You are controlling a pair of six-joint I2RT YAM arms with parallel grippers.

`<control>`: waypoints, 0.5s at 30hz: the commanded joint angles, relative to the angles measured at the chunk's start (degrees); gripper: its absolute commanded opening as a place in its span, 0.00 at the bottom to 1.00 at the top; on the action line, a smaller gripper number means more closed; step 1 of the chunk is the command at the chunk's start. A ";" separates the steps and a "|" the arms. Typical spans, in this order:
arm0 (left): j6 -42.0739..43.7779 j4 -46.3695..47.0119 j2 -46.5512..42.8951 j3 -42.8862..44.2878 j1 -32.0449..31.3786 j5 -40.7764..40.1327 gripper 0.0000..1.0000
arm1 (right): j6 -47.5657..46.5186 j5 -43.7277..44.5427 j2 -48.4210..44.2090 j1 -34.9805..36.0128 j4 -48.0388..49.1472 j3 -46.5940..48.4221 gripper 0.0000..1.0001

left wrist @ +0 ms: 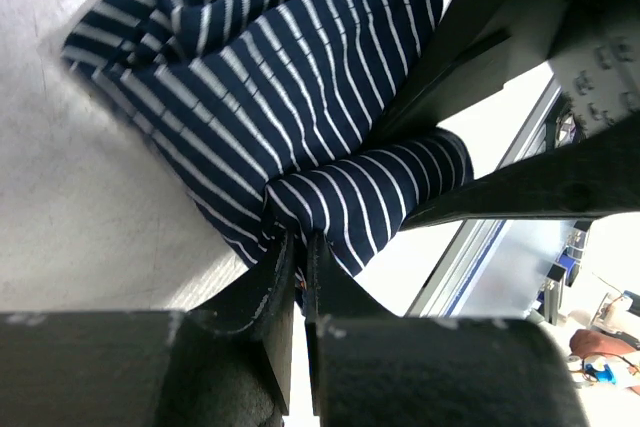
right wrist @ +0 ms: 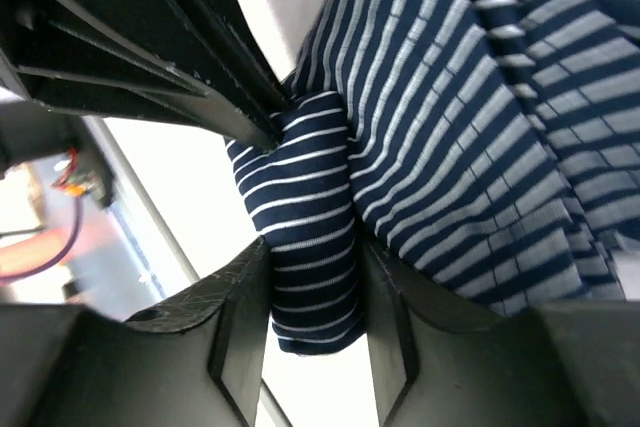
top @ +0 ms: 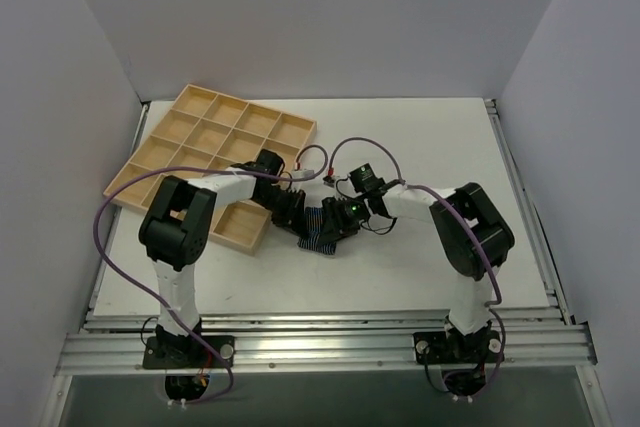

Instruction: Roll the underwear

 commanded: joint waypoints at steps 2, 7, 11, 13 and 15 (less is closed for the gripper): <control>1.66 -3.06 3.64 2.53 -1.16 -6.35 0.02 | -1.09 12.71 -3.89 -1.23 0.42 -0.45 0.37; 1.22 -3.95 4.88 4.21 -1.33 -6.61 0.02 | -2.23 14.92 -6.53 -1.23 -0.37 -0.97 0.41; 1.22 -5.00 5.93 5.79 -1.42 -6.87 0.02 | -2.76 16.15 -8.90 -1.14 -0.81 -1.33 0.43; 1.22 -5.62 6.63 6.32 -1.51 -7.05 0.02 | -3.38 17.02 -9.78 -1.23 -1.60 -1.07 0.43; 1.05 -5.88 7.07 6.76 -1.51 -7.05 0.02 | -3.91 17.90 -11.09 -1.14 -2.13 -0.98 0.46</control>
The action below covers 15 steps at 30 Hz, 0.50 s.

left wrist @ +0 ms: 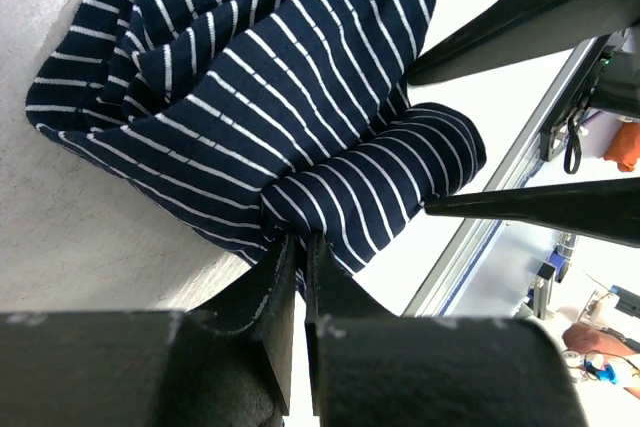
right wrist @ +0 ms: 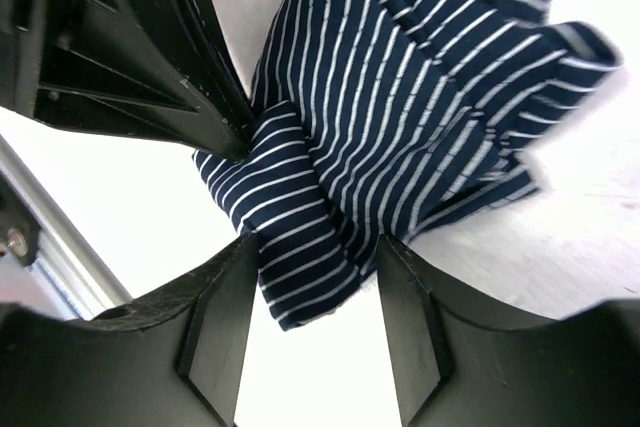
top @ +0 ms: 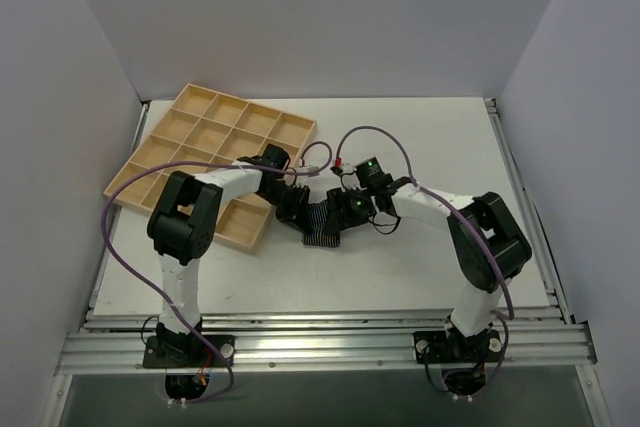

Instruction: Roll the underwear

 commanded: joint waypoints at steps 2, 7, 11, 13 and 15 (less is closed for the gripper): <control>1.55 -2.08 3.31 0.79 -0.74 -6.64 0.02 | -2.40 5.25 -5.83 -0.84 -1.25 -0.21 0.48; 1.37 -2.61 3.67 1.32 -0.74 -6.99 0.02 | -6.17 10.34 -11.29 2.14 -3.10 -0.92 0.49; 1.11 -2.78 4.10 2.02 -0.83 -6.73 0.02 | -8.81 23.75 -15.25 7.94 -2.66 -2.23 0.51; 1.11 -3.13 4.19 2.72 -0.92 -6.55 0.02 | -10.39 28.09 -15.60 12.32 -3.45 -2.41 0.52; 1.28 -3.83 4.63 3.16 -1.01 -6.55 0.02 | -10.84 34.16 -15.78 15.14 -3.45 -2.76 0.52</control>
